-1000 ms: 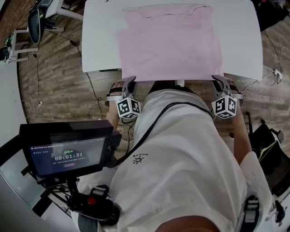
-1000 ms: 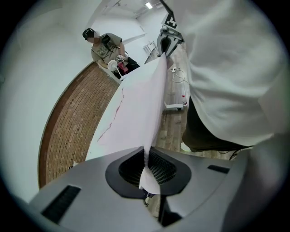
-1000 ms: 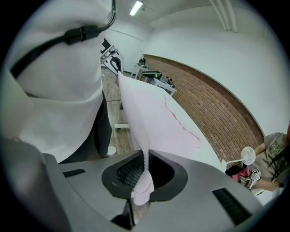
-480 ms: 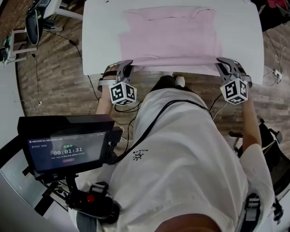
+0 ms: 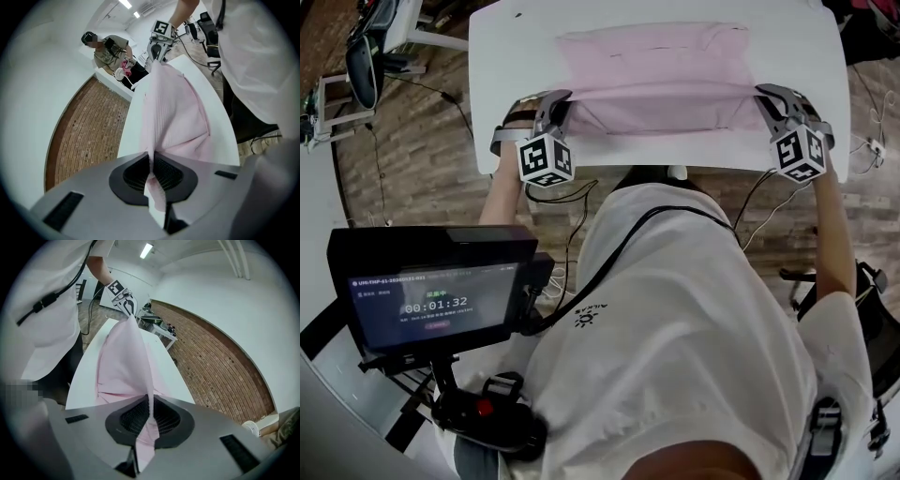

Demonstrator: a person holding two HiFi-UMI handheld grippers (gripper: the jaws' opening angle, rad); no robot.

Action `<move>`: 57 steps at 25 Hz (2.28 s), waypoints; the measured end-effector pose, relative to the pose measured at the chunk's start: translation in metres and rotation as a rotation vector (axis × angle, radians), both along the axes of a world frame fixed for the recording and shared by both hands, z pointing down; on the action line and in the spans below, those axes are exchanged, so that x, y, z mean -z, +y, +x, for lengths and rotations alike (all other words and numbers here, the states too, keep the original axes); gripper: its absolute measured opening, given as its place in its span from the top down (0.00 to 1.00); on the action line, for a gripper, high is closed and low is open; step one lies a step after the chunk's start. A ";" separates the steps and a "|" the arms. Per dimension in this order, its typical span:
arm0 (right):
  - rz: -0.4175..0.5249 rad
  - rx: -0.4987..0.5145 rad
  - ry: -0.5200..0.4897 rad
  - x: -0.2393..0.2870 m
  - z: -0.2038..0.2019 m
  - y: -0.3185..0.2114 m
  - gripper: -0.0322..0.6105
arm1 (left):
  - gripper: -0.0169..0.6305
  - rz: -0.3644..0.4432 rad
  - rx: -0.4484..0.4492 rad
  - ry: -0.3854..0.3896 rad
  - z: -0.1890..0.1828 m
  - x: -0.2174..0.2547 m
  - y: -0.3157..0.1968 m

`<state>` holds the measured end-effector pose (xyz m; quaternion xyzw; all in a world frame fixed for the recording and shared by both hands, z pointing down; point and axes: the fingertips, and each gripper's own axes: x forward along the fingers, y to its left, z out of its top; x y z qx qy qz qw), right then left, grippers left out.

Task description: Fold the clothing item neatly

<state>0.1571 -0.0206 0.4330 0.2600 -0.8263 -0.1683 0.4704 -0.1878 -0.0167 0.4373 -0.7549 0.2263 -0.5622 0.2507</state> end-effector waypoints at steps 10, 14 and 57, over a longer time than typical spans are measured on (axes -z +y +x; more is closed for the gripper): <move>-0.033 -0.003 0.069 -0.029 0.005 -0.087 0.91 | 0.94 -0.047 -0.068 -0.043 0.004 -0.027 -0.097; -0.059 -0.001 0.102 -0.049 0.006 -0.123 0.91 | 0.94 -0.073 -0.084 -0.074 0.005 -0.047 -0.132; -0.066 -0.523 -0.451 -0.033 -0.003 -0.175 0.62 | 0.74 -0.137 0.370 0.512 -0.039 -0.048 -0.229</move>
